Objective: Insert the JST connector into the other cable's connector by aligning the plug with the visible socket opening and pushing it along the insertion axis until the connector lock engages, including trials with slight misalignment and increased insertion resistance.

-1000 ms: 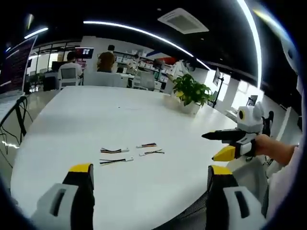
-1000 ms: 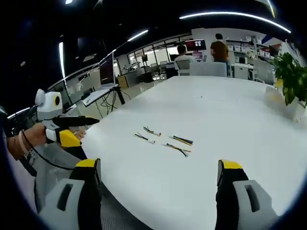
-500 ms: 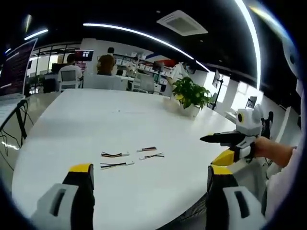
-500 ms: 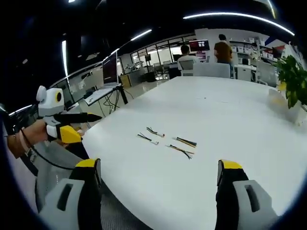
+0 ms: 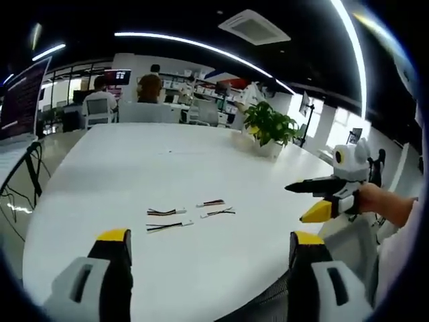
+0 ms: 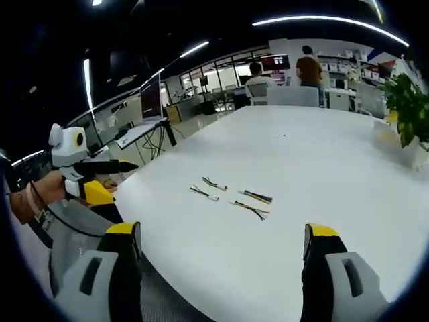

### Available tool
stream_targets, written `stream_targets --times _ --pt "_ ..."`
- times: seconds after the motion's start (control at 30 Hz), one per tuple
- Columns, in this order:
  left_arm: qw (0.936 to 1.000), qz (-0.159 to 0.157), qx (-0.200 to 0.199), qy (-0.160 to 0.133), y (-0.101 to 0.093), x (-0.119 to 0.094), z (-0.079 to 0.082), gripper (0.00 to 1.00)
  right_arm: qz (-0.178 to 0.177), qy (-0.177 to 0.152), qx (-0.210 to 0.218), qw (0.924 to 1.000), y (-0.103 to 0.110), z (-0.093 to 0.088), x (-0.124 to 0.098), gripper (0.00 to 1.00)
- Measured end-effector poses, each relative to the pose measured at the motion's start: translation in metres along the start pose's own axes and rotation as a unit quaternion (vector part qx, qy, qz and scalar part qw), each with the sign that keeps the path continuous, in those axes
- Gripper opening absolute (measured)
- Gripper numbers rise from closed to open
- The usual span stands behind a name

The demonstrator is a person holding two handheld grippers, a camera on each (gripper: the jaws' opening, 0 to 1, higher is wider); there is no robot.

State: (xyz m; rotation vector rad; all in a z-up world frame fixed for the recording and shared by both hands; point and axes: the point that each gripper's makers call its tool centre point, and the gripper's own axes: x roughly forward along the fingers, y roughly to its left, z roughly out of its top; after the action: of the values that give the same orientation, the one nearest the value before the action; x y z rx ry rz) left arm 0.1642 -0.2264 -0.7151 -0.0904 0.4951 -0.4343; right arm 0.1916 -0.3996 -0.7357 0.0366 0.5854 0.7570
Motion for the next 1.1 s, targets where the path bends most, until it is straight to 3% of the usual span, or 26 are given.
stream_targets --times 0.1,0.53,0.87,1.1 --pt "1.0000 0.003 0.003 0.001 0.002 0.000 -0.001 0.95 0.009 -0.004 0.014 0.9999 0.002 0.002 0.002 0.99" --pt "1.0000 0.007 -0.007 -0.003 0.010 0.002 0.003 0.94 0.008 0.009 0.002 0.9999 -0.002 0.002 0.008 0.99" --pt "1.0000 -0.006 -0.008 0.002 0.009 0.012 0.002 0.93 0.005 0.011 0.007 0.9999 -0.005 0.003 0.011 0.98" --pt "0.9997 -0.007 0.017 0.014 0.005 0.021 0.000 0.93 0.008 0.013 0.012 0.9998 -0.004 0.004 0.016 0.97"
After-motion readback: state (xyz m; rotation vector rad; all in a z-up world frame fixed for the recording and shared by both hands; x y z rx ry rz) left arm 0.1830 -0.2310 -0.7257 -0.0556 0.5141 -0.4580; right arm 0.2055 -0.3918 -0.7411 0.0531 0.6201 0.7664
